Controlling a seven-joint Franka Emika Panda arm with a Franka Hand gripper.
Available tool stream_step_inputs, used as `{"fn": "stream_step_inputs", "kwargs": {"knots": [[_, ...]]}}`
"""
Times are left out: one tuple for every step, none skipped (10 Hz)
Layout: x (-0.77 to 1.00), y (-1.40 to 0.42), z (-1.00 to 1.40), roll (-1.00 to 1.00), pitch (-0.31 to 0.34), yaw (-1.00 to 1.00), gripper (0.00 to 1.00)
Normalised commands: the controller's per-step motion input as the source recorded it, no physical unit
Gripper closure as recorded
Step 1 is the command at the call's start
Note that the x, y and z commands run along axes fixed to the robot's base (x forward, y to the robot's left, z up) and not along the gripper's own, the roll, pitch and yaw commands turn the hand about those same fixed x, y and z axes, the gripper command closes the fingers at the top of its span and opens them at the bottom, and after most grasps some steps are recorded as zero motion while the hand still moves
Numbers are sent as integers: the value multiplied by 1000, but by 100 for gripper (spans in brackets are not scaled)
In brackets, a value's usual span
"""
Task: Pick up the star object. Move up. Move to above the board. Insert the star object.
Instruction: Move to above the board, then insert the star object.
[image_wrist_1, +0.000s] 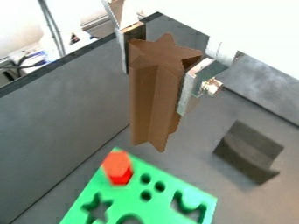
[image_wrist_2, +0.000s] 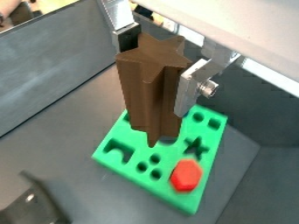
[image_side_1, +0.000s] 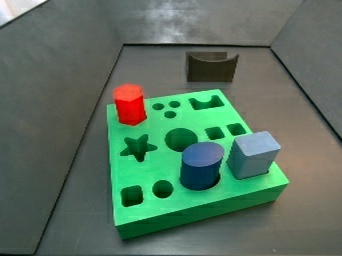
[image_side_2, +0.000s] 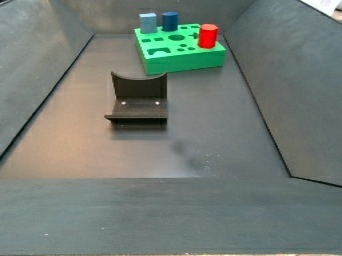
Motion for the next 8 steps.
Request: {"fn": "stream_step_inputs", "kwargs": {"knots": [[105, -486, 83, 7, 129, 9, 100], [89, -348, 67, 11, 119, 6, 100], [-34, 0, -26, 0, 0, 0, 100], [-234, -140, -371, 31, -106, -23, 100], [-283, -374, -714, 109, -164, -91, 100], [-143, -391, -714, 144, -124, -303, 100], [-29, -389, -694, 179, -80, -546, 100], [0, -351, -731, 194, -41, -666, 100]]}}
